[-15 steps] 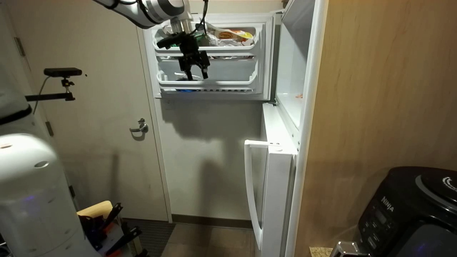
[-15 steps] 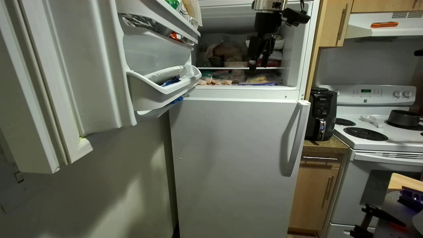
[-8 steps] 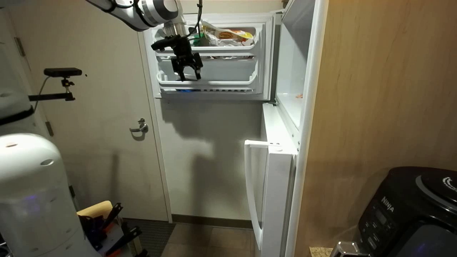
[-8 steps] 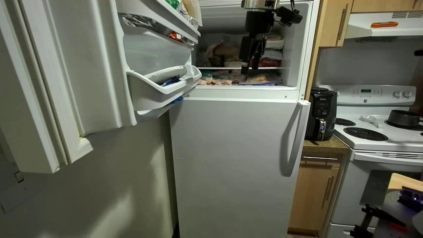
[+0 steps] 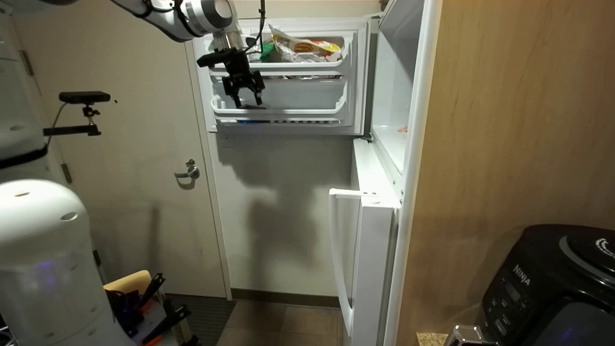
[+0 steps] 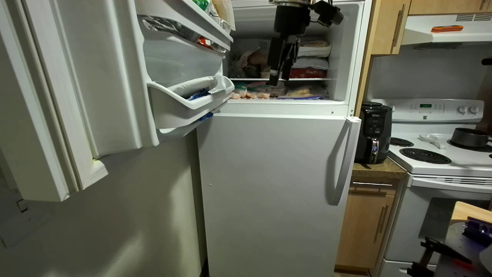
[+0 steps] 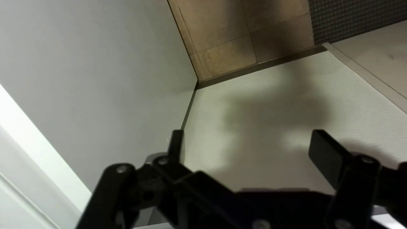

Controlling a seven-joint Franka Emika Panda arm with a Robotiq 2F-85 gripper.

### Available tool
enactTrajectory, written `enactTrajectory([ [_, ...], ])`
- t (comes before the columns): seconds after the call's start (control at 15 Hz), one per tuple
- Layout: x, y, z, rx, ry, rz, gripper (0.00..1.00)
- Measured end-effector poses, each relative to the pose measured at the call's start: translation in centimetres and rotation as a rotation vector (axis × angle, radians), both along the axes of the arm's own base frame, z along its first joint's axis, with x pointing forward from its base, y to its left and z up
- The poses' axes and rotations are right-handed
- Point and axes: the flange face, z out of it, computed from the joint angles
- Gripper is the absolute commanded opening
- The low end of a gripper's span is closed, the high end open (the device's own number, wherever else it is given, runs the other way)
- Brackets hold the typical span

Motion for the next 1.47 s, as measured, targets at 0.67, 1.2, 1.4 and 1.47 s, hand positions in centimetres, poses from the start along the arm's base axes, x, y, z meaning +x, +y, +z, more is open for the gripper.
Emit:
enactTrajectory([
  [0.67,-0.4,3.4,-0.6,0.017,-0.010,0.062,1.00],
  [1.2,-0.4,3.4,-0.5,0.017,-0.011,0.062,1.00],
  [1.4,-0.4,3.4,-0.5,0.017,-0.011,0.062,1.00],
  [1.47,-0.4,3.4,-0.5,0.017,-0.011,0.062,1.00],
])
